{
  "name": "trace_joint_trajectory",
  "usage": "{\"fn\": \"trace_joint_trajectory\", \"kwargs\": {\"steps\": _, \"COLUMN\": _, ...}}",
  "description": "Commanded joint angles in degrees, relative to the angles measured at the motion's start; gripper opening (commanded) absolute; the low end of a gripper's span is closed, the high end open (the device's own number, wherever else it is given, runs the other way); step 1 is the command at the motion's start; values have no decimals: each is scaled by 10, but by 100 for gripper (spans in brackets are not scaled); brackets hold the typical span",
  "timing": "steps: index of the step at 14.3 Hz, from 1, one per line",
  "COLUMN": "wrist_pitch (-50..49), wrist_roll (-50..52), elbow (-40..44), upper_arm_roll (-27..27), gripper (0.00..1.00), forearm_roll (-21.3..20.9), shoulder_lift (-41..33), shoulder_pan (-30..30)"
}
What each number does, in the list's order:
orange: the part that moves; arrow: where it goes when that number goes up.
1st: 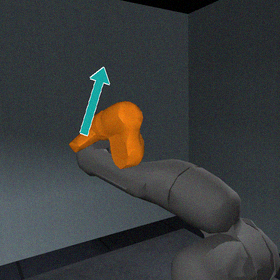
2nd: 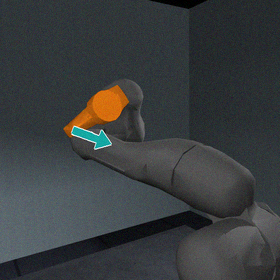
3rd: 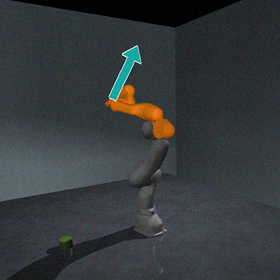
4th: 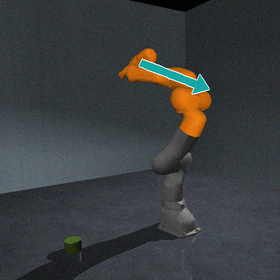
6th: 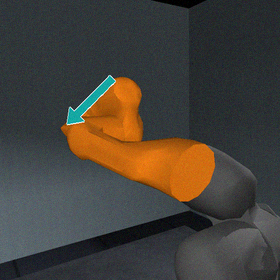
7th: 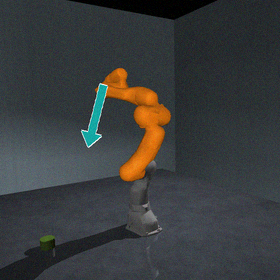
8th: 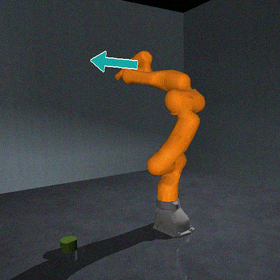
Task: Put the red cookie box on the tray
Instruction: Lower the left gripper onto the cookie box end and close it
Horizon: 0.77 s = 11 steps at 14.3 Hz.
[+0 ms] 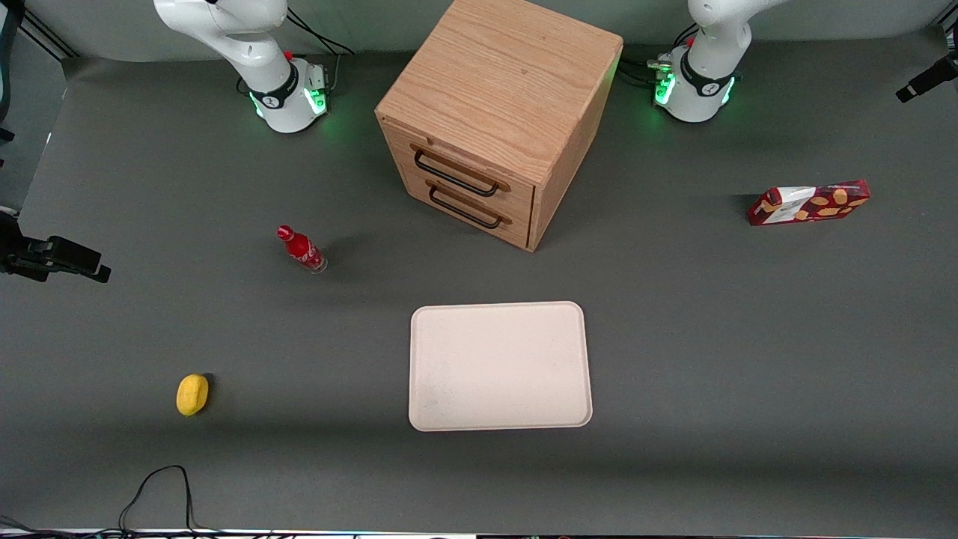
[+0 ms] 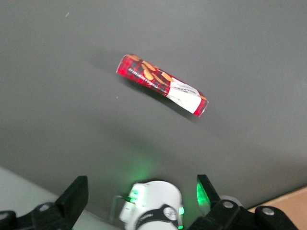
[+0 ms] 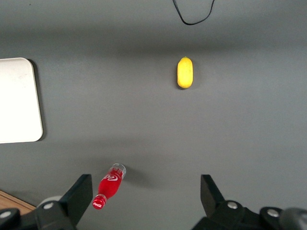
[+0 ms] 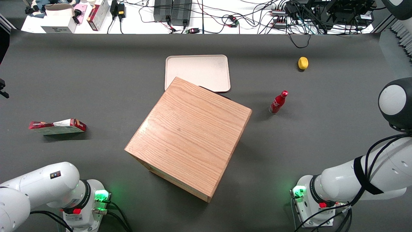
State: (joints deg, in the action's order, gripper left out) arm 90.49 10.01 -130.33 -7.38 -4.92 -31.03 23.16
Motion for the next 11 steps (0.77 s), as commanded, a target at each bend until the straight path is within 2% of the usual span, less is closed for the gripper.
{"fn": "trace_joint_trajectory", "kwargs": {"steps": 1, "wrist_pitch": -7, "wrist_roll": 166, "elbow": -7, "upper_arm_roll": 13, "gripper": 100, "forearm_roll": -4, "shoulder_lift": -16, "shoulder_pan": 1}}
{"fn": "trace_joint_trajectory", "kwargs": {"steps": 3, "wrist_pitch": 7, "wrist_roll": 296, "elbow": -7, "upper_arm_roll": 12, "gripper": 100, "forearm_roll": -3, "shoulder_lift": -18, "shoulder_pan": 3}}
{"fn": "trace_joint_trajectory", "kwargs": {"steps": 6, "wrist_pitch": 32, "wrist_roll": 437, "elbow": -7, "upper_arm_roll": 12, "gripper": 100, "forearm_roll": -1, "shoulder_lift": -24, "shoulder_pan": 4}}
{"fn": "trace_joint_trajectory", "kwargs": {"steps": 11, "wrist_pitch": 118, "wrist_roll": 471, "elbow": -84, "upper_arm_roll": 3, "gripper": 100, "forearm_roll": 1, "shoulder_lift": -36, "shoulder_pan": 11}}
